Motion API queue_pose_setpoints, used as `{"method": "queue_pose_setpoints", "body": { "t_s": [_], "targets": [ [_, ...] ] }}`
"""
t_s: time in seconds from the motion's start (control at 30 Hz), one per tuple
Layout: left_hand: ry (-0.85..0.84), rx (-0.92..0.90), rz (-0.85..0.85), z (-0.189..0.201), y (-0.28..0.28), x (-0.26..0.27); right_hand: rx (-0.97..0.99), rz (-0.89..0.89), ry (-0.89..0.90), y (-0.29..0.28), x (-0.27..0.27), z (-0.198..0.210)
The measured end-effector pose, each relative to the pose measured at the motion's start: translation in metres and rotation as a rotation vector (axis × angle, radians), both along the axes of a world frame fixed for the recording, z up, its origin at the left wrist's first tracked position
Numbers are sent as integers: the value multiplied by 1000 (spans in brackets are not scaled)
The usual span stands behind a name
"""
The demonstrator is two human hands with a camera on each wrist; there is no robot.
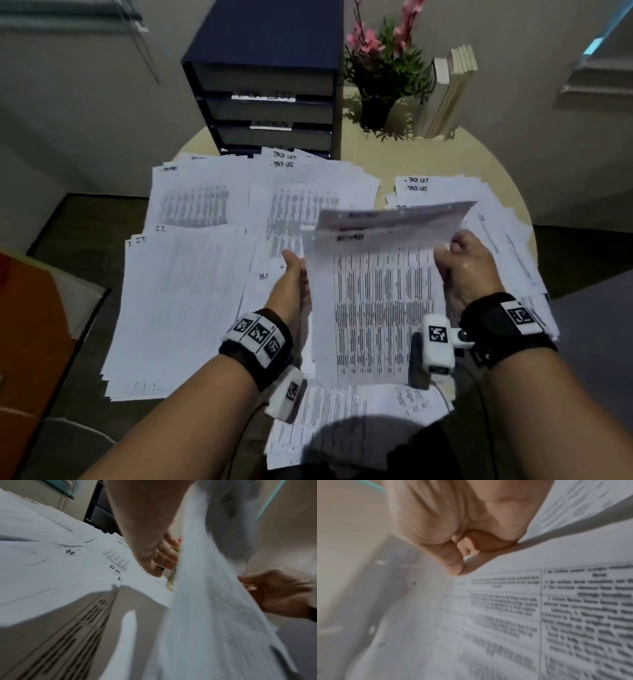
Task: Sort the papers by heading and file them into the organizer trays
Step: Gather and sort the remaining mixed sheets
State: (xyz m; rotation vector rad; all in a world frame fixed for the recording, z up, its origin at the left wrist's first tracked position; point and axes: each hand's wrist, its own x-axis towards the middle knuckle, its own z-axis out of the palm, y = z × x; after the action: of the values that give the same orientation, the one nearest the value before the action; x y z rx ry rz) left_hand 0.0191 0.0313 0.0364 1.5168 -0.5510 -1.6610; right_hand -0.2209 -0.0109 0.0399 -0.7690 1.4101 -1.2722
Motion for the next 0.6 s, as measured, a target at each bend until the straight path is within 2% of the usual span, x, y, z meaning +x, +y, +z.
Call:
{"method": "queue_pose_setpoints", "body": {
  "t_s": [0.03,0.07,0.13,0.2,0.3,0.37,0.43,0.53,0.6],
  "targets": [
    [60,-12,-18,7,4,2,-48,-68,12,-7,8,6],
    [20,-96,-34,15,8,4,-95,-117,51,-11,20,18],
    [-247,-350,-32,24,8,14,-222,-162,164,-14,45,39],
    [-462,-542,20,30,2,29,-389,-124,223,-10,72,61],
    [-562,-720,128,34,-3,62,-587,21,169,1,107,70],
    [-530,-705,177,25,-1,80,-539,69,162,8,124,57],
    [-548,-606,150,7,6,95,-391,125,229,14,134,29],
    [-600,-419,38,-21,16,111,-68,322,471,17,144,-21],
    [-596,-356,-18,-22,16,124,33,374,609,16,151,-37]
  ]
}}
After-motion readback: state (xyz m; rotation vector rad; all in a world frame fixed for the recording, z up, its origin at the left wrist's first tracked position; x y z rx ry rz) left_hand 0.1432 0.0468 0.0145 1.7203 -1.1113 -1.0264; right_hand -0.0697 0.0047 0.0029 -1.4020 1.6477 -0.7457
